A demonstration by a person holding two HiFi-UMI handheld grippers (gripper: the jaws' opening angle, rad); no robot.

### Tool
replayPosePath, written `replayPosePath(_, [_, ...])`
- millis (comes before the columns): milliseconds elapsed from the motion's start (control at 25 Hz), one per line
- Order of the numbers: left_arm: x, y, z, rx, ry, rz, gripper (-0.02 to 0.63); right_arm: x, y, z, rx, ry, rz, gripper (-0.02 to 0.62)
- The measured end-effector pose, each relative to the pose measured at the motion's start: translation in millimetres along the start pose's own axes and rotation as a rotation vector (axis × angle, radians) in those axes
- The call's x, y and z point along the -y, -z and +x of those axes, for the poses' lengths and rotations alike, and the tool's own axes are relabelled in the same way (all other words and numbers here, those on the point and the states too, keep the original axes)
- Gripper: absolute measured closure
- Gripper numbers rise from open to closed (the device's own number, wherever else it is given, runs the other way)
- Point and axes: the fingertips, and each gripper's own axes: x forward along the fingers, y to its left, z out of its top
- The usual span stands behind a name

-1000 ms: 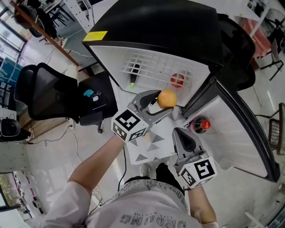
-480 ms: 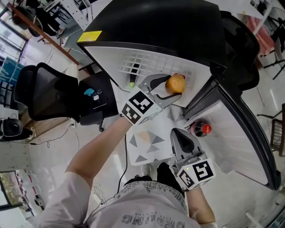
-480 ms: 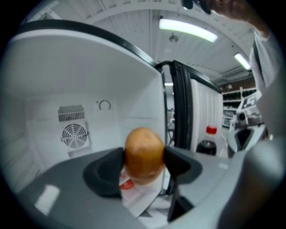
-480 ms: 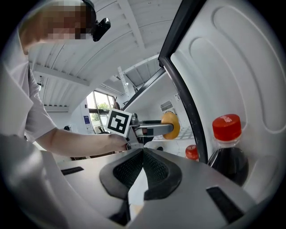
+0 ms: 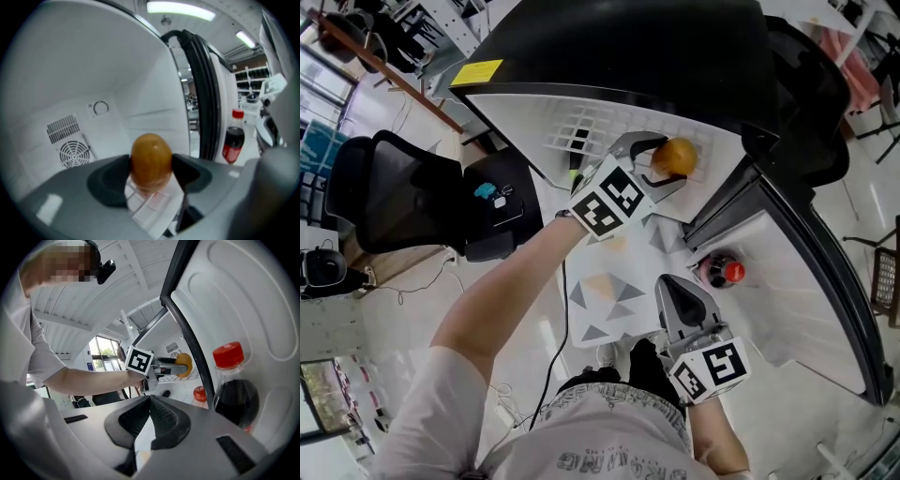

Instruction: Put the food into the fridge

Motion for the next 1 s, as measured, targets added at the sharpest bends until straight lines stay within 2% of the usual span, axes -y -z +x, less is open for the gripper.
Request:
replayPosePath(520, [1, 7, 30, -0.124, -0.010, 0.260, 0.308, 6, 11, -6, -0.011, 0.000, 0.024, 0.594])
replayPosePath(800, [7, 5, 37, -0.152, -0.001, 0.331, 0.305, 11, 12, -10, -0.011, 0.005, 0.028, 0.594])
replayPosePath(1000, [11, 9, 38, -0.159, 0.004, 0.340, 0.285, 12, 12, -10, -0.010, 0.004, 0.030, 0.594])
